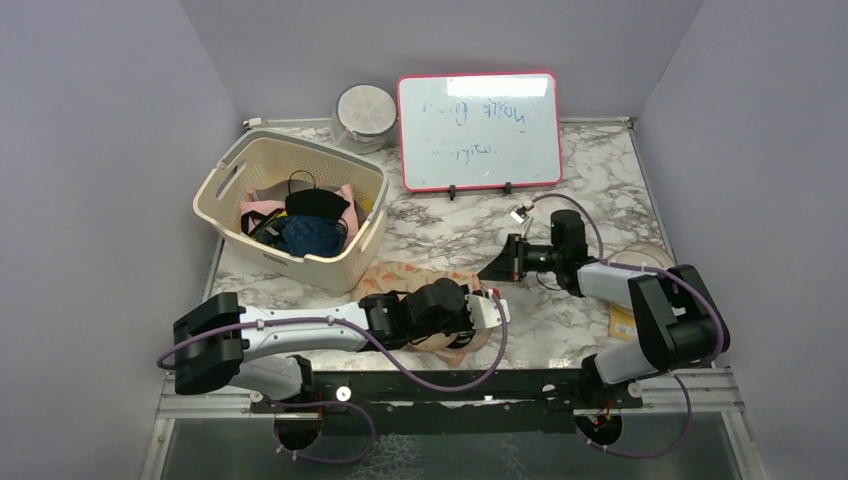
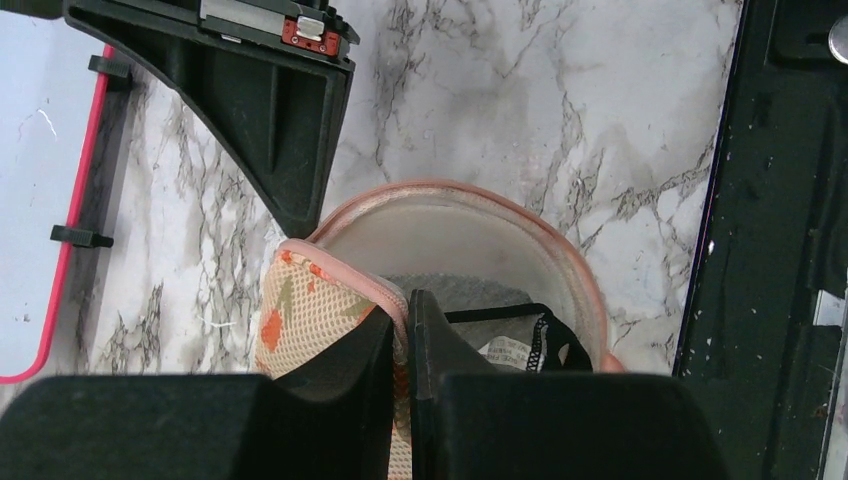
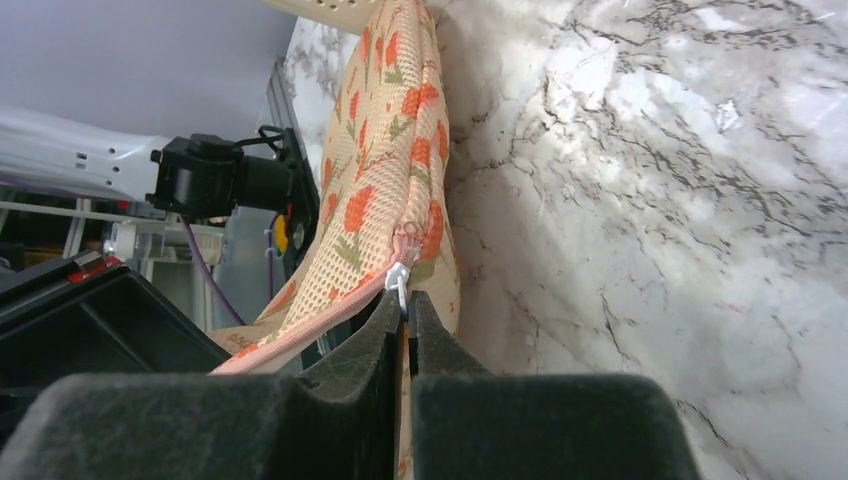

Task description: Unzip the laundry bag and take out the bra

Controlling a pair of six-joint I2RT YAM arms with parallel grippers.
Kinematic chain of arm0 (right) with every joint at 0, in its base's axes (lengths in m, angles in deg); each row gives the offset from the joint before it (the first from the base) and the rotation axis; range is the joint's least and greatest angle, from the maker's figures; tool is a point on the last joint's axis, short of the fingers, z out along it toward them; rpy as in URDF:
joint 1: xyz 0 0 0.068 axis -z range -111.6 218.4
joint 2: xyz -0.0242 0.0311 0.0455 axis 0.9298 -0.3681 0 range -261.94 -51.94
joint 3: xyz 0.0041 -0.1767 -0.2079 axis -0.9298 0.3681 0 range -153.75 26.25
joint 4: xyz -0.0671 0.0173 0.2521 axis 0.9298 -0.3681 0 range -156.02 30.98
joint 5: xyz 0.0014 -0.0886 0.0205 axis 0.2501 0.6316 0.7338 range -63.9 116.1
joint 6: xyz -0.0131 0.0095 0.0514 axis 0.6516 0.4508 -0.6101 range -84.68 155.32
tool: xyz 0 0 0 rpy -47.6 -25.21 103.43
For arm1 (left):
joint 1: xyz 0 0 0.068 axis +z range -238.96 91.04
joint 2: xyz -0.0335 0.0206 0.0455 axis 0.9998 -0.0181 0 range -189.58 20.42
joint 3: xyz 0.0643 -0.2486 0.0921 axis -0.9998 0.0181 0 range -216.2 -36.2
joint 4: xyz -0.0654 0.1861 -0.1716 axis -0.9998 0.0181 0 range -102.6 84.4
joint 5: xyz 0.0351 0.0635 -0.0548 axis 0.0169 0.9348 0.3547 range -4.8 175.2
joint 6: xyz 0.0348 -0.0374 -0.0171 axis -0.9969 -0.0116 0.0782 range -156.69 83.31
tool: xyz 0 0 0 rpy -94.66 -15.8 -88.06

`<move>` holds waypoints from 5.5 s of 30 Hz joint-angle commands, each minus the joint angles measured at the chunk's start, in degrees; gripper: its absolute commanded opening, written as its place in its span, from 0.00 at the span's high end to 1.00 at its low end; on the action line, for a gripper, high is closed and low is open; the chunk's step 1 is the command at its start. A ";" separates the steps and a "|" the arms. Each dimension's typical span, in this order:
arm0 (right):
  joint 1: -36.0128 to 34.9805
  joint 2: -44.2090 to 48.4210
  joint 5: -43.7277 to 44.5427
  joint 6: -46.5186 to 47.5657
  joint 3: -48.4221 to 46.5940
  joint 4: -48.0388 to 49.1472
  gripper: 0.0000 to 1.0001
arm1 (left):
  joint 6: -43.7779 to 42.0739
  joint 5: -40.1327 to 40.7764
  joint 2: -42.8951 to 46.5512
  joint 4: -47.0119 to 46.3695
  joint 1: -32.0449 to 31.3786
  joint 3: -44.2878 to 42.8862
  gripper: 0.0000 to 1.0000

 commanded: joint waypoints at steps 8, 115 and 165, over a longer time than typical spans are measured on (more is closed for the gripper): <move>-3.19 -2.56 0.40 -2.43 -2.84 4.69 0.98 | -1.29 -2.95 5.59 -3.29 -1.12 3.30 1.00; -58.56 3.13 80.54 65.58 -15.20 -34.40 0.52 | 2.26 35.07 45.95 2.63 12.14 4.63 0.01; -16.04 -4.57 79.29 43.33 -24.59 -16.12 0.89 | 2.85 34.09 42.24 2.77 12.14 5.44 0.01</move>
